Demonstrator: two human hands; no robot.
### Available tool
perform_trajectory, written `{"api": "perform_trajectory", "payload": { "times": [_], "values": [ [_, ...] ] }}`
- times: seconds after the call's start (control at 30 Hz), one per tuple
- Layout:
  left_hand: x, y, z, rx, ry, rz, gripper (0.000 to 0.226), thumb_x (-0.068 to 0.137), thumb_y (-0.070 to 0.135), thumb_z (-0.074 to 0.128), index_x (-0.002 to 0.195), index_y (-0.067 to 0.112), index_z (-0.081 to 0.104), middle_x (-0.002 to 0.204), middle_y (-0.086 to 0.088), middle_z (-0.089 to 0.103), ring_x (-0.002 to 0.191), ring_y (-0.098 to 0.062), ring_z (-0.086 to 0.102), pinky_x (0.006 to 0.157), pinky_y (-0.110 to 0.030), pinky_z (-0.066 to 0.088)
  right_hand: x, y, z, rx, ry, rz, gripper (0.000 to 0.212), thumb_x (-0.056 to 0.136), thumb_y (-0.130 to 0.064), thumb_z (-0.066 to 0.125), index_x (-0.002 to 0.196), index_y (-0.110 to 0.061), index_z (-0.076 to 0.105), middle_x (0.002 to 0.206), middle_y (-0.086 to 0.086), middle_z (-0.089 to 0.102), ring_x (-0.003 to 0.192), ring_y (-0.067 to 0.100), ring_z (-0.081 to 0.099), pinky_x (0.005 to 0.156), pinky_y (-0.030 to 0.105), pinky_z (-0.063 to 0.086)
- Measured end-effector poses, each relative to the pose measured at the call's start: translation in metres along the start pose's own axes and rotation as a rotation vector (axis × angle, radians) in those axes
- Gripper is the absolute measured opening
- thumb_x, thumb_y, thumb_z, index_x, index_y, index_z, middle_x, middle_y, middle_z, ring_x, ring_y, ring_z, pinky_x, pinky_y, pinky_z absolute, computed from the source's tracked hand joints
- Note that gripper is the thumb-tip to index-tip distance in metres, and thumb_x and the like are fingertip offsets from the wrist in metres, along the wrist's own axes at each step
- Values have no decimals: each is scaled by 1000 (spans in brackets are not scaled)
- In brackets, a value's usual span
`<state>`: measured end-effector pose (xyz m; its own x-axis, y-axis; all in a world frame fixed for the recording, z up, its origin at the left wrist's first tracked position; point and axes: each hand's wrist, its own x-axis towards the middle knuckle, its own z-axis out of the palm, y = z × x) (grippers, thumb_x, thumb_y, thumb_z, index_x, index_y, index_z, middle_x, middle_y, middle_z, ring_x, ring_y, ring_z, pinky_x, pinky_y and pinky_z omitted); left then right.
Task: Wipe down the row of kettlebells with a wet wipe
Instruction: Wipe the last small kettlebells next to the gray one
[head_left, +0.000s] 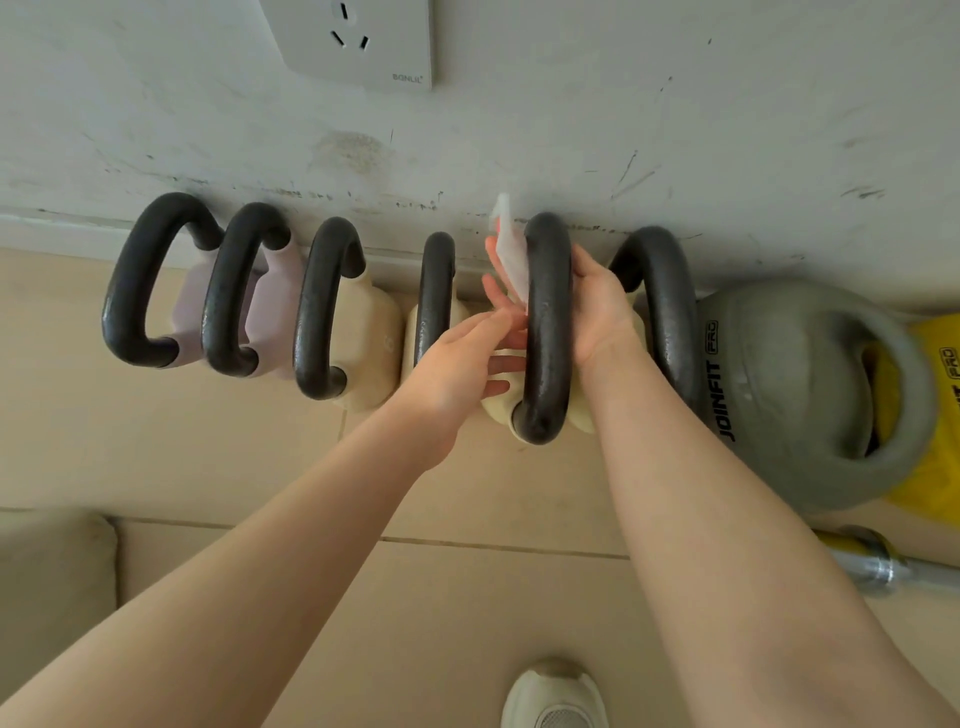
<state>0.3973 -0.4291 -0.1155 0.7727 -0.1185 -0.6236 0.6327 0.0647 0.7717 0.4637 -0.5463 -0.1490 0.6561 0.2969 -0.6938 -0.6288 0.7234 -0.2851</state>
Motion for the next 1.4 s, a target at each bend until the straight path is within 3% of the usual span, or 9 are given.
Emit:
{"api": "perform_trajectory", "payload": {
  "times": [0.17,0.4,0.53,0.67,0.87,0.97,1.1,1.27,1.4],
  "values": [
    [-4,2,-4,6,7,-15,32,97,32,39,113,17,62,103,3,66,102,-19,62,94,-32,45,-7,6,-9,-22,-55,-31,43,97,-37,36,115,-4,57,97,15,71,95,26,67,95,40,44],
    [-8,6,-5,15,-14,3,28,96,34,40,109,21,62,99,5,66,96,-15,64,93,-32,45,-5,3,-2,-48,71,-77,47,97,-36,39,101,2,66,96,19,69,95,27,63,88,38,50],
    [-11,4,-3,10,0,-1,30,95,38,42,103,20,64,96,5,68,89,-13,65,90,-31,45,-22,13,-10,-148,75,-71,44,95,-39,44,97,-2,67,80,13,68,76,21,66,68,34,57],
    [-13,-6,-1,40,37,-81,29,94,37,43,84,19,64,86,2,68,87,-16,64,92,-35,45,-40,24,-24,-409,97,-122,46,97,-42,36,91,-10,69,76,9,71,72,20,70,80,36,52],
    [-15,-23,4,39,88,-113,37,97,40,34,116,16,55,107,-1,64,96,-16,62,95,-36,46,-75,62,-50,-744,218,-489,34,99,-36,33,117,-29,61,117,-5,66,113,8,58,106,37,38],
    [-15,-18,8,-26,87,-93,44,98,44,29,122,17,55,117,0,63,108,-15,58,99,-35,41,-82,54,-38,-1026,200,-676,34,101,-34,30,129,-33,48,125,-23,53,115,-11,44,106,16,32],
    [-19,-13,10,-42,74,-54,51,97,49,25,127,18,53,121,4,59,114,-14,54,96,-29,37,-65,40,-34,-1510,31,-866,42,101,-24,31,143,-24,32,156,-7,15,131,-8,18,102,-1,16],
    [-18,-16,1,-31,49,-23,53,97,52,21,128,21,52,120,4,58,108,-11,54,94,-28,37,-73,36,-65,-1973,-99,-1071,41,97,-24,35,138,-26,42,156,5,15,143,19,12,116,35,11],
    [-19,-17,0,-144,45,-113,53,96,52,23,125,18,53,125,-3,58,111,-16,57,87,-27,44,-84,44,-85,-2255,-139,-1176,41,98,-33,33,137,-27,43,152,12,26,141,26,17,115,41,14]
  ]
}}
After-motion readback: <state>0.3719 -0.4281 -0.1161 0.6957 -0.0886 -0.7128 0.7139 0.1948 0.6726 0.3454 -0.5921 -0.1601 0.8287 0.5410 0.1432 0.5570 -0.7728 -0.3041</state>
